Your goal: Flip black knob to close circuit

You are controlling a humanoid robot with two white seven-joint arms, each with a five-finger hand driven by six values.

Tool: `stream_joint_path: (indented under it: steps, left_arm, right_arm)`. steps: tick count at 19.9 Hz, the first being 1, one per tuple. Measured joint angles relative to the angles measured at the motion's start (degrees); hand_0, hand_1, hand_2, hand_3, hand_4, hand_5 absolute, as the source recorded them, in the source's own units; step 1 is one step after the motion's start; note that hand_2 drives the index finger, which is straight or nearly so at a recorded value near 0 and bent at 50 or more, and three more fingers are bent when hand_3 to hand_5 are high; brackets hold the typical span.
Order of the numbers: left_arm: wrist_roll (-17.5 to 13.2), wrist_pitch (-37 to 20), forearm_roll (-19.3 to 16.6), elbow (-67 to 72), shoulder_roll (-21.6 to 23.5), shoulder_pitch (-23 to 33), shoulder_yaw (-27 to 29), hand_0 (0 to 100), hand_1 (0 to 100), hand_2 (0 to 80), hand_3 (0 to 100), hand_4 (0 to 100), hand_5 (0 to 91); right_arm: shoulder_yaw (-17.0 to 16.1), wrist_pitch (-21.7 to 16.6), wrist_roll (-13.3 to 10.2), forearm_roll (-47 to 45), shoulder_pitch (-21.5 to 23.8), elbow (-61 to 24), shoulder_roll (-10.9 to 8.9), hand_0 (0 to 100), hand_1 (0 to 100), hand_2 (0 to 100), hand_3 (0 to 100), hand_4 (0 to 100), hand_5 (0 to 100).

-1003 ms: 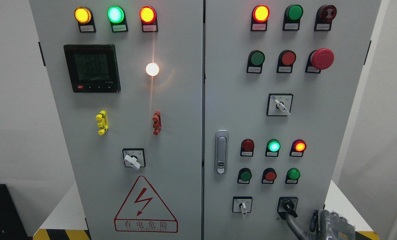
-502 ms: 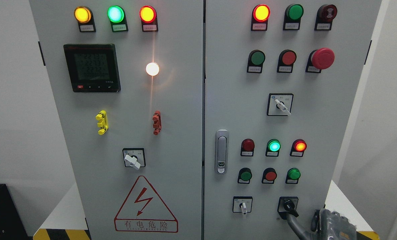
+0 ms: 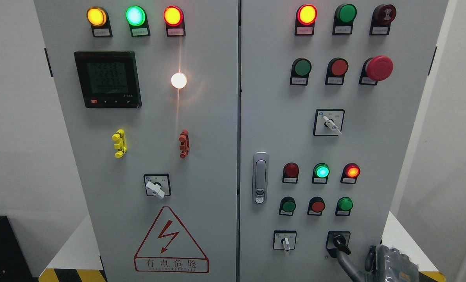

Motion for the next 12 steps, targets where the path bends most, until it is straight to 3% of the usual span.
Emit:
stream_joint_path:
  steps: [12]
  left_arm:
    - [0.0, 0.0, 0.0, 0.0, 0.0, 0.0, 0.0, 12, 56, 0.0, 0, 0, 0.0]
  right_arm:
    - [1.4, 0.1, -0.2, -0.2, 0.0, 0.3, -0.05, 0, 6, 87, 100, 95, 96]
